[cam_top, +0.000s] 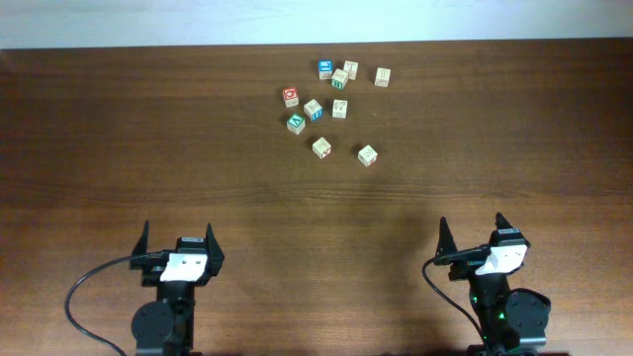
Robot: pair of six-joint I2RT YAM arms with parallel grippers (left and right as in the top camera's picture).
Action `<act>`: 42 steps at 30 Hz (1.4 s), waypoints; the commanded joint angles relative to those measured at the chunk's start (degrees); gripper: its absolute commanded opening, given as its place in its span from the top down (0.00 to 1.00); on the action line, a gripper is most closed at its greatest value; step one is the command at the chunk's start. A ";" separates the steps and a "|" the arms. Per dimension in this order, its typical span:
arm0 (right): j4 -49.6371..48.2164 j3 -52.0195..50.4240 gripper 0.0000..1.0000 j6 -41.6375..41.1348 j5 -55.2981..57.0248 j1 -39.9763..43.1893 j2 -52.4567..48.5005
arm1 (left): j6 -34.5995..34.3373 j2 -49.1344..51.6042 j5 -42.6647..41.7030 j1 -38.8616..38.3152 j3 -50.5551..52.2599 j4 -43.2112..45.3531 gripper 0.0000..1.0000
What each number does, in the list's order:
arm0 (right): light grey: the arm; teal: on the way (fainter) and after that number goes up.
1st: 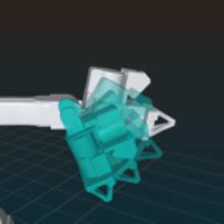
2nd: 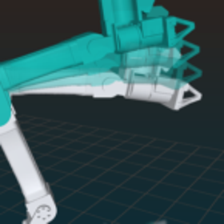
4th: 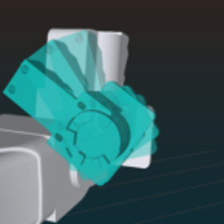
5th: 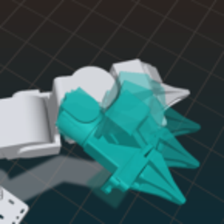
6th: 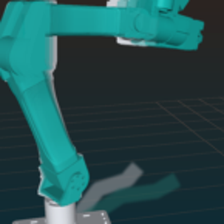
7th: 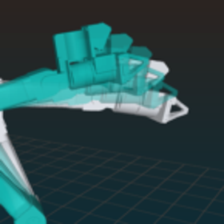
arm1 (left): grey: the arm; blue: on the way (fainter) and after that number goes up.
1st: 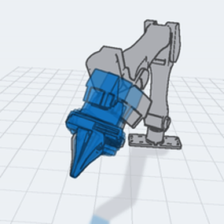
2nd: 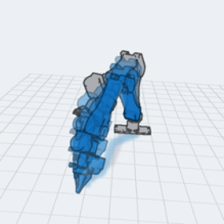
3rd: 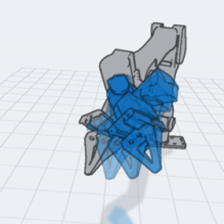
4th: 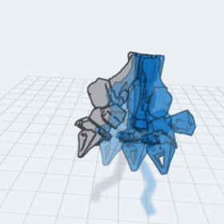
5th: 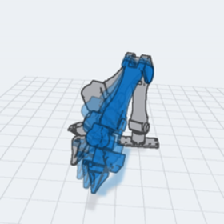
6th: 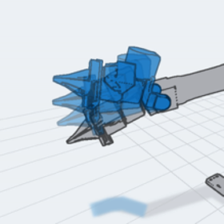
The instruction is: Rotate 4 blocks
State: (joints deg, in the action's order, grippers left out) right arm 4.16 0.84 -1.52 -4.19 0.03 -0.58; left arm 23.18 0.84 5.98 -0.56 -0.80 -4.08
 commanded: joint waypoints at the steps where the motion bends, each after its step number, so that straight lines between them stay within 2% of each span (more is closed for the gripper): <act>1: -0.09 -0.52 0.02 -0.20 -0.13 0.37 0.37 | 0.94 -0.44 0.24 0.35 0.26 -0.07 0.01; 32: -0.17 -0.52 0.02 -0.20 -0.13 0.37 0.37 | 0.92 -0.44 0.26 0.35 0.26 0.00 0.01; 36: -2.12 -0.50 0.02 -0.20 -0.13 0.37 0.37 | 0.85 -0.44 0.26 0.37 0.26 3.06 0.01; 42: -3.61 3.30 0.02 -0.15 -0.11 0.37 0.17 | -2.43 -0.44 0.28 0.37 -3.02 3.58 0.01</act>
State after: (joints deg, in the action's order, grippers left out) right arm 0.99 1.17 -1.50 -4.19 0.03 -0.58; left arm 22.44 0.84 5.98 -0.56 -1.26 -0.80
